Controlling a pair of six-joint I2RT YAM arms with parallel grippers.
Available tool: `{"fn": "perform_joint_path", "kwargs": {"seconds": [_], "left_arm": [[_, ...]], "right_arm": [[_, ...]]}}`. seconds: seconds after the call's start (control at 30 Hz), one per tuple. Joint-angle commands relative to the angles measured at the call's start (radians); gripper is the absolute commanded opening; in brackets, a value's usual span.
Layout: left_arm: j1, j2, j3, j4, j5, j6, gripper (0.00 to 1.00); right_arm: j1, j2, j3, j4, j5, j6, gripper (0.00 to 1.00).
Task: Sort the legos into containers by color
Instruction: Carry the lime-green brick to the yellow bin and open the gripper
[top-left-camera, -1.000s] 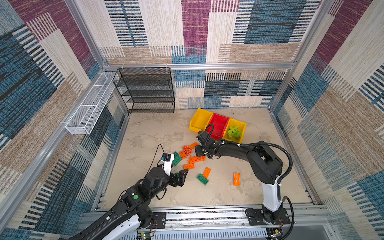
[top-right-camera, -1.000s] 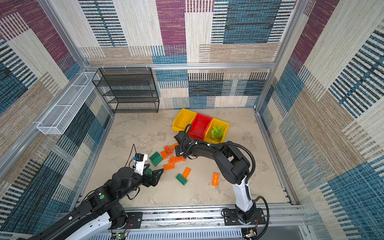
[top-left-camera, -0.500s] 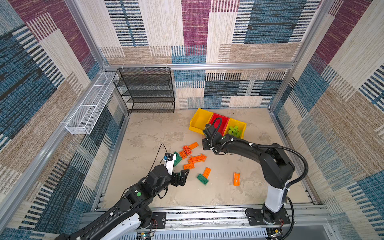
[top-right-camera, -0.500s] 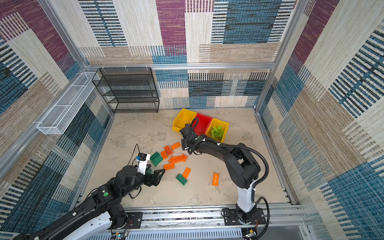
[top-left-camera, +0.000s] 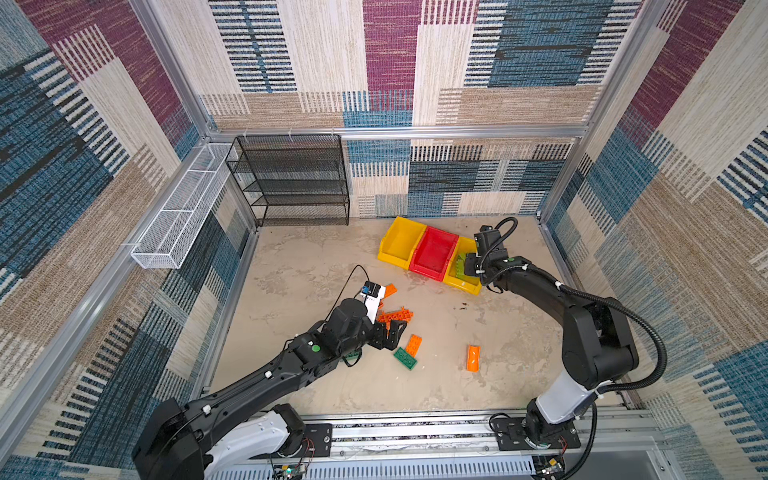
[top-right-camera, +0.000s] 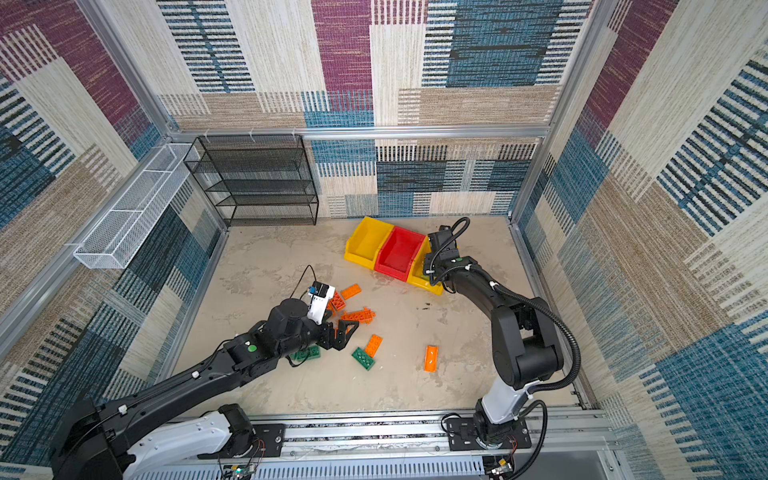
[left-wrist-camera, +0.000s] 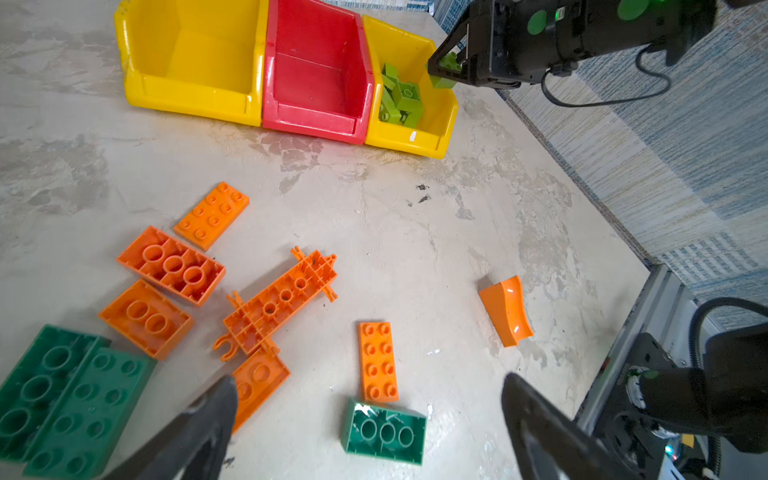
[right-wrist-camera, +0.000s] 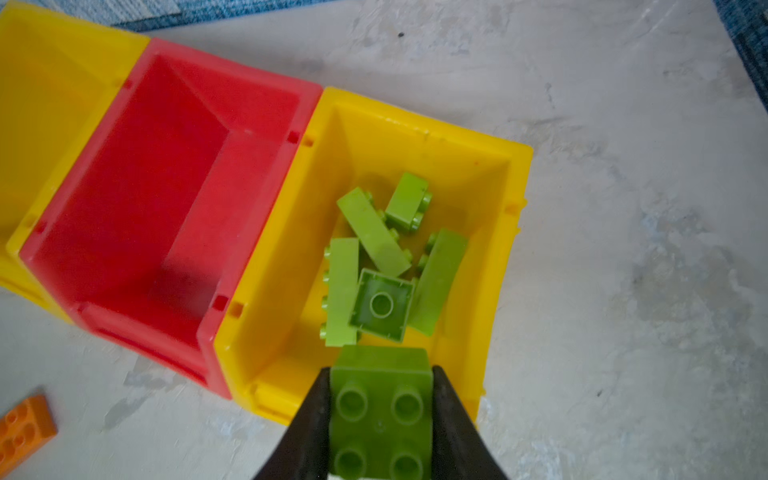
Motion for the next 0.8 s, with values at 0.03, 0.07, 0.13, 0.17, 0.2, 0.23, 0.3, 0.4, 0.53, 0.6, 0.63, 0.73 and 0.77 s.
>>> {"fn": "perform_joint_path", "kwargs": {"seconds": [0.03, 0.07, 0.13, 0.17, 0.2, 0.23, 0.3, 0.4, 0.53, 0.6, 0.63, 0.73, 0.77], "left_arm": [[0.001, 0.064, 0.053, 0.052, 0.019, 0.017, 0.99], [0.001, 0.076, 0.065, 0.05, 0.017, 0.02, 0.99], [0.001, 0.096, 0.085, 0.041, 0.013, 0.027, 0.99], [0.001, 0.105, 0.094, 0.036, 0.012, 0.03, 0.99], [0.001, 0.112, 0.102, 0.033, 0.011, 0.032, 0.99], [0.001, 0.117, 0.109, 0.029, 0.011, 0.033, 0.99], [0.001, 0.127, 0.119, 0.024, 0.011, 0.033, 0.99], [0.002, 0.139, 0.129, 0.018, 0.011, 0.033, 0.99], [0.001, 0.135, 0.141, -0.009, 0.006, 0.023, 0.99], [0.0, 0.121, 0.141, -0.031, -0.005, 0.014, 0.99], [-0.002, 0.112, 0.137, -0.04, -0.008, 0.009, 0.99], [-0.013, 0.076, 0.122, -0.071, -0.023, -0.009, 0.99], [-0.021, 0.061, 0.116, -0.084, -0.033, -0.016, 0.99]], "right_arm": [[-0.036, 0.061, 0.044, 0.073, -0.057, -0.042, 0.35], [-0.043, 0.08, 0.059, 0.076, -0.061, -0.047, 0.35], [-0.056, 0.107, 0.081, 0.083, -0.068, -0.052, 0.35], [-0.063, 0.119, 0.092, 0.086, -0.072, -0.054, 0.35], [-0.069, 0.128, 0.096, 0.087, -0.078, -0.055, 0.36], [-0.074, 0.136, 0.102, 0.09, -0.081, -0.057, 0.36], [-0.08, 0.143, 0.105, 0.102, -0.094, -0.059, 0.4], [-0.084, 0.147, 0.11, 0.105, -0.122, -0.062, 0.57], [-0.084, 0.086, 0.077, 0.127, -0.177, -0.057, 0.77], [-0.083, 0.042, 0.064, 0.116, -0.209, -0.054, 0.8], [-0.081, 0.018, 0.052, 0.114, -0.231, -0.049, 0.81], [-0.07, -0.08, -0.012, 0.115, -0.293, -0.032, 0.87], [-0.062, -0.114, -0.036, 0.111, -0.296, -0.03, 0.88]]}}
